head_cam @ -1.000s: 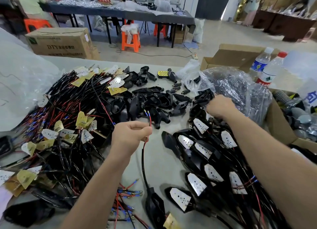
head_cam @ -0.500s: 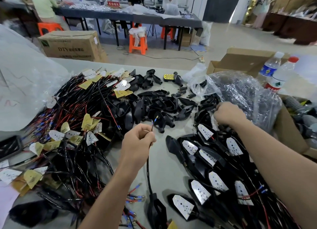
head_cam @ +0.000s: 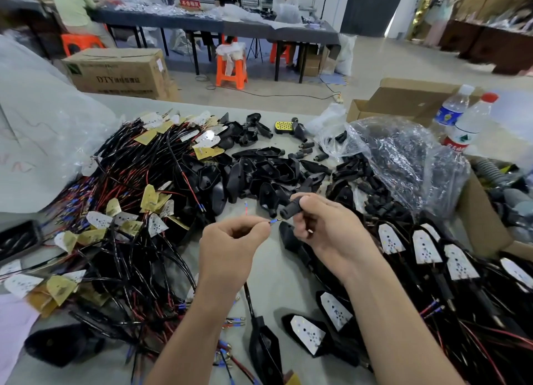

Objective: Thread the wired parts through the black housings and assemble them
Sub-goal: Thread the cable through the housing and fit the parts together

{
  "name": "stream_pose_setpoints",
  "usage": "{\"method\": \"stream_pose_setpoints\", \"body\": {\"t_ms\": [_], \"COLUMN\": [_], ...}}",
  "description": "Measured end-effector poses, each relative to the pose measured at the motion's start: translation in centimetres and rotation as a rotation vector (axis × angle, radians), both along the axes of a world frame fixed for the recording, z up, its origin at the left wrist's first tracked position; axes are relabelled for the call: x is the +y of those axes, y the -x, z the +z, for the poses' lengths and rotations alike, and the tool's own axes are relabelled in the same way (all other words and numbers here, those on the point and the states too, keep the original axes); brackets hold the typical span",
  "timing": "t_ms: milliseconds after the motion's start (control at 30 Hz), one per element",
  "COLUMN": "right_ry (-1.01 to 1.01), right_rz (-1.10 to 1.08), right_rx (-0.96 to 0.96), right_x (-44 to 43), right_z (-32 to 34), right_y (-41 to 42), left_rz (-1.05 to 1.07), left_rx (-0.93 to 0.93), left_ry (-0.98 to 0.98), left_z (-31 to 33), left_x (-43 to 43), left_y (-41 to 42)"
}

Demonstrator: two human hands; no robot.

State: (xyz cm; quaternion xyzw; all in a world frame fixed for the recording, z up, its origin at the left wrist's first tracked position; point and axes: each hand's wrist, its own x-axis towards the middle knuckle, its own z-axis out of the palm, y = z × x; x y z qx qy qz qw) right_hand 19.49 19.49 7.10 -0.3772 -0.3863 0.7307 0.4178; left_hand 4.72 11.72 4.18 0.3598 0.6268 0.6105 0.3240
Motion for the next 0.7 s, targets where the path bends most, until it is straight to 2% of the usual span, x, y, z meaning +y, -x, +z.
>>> {"method": "stream_pose_setpoints", "body": {"t_ms": [200, 433, 600, 700], "right_ry": [0.007, -0.052, -0.095, -0.174], "right_rz": [-0.104, -0.042, 0.029, 0.038], "right_rx": [0.054, 0.029, 0.001, -0.067], "right_x": [-1.2, -2.2, -2.6, -2.9], "right_z": [-0.4, 0.5, 0.6, 0.3], "right_y": [0.0, 0.4, 0.2, 0.6], "left_rz": [0.004, 0.011, 0.110, 0.085], "left_rx": [-0.022, 0.037, 0.172, 0.275], "left_ry": [-0.087, -0.056, -0.050, -0.063], "left_z": [1.0, 1.4, 1.4, 1.7], "left_x": [-1.1, -1.7, -2.3, -2.6], "left_y": [0.1, -0.1, 0.1, -0.5]}}
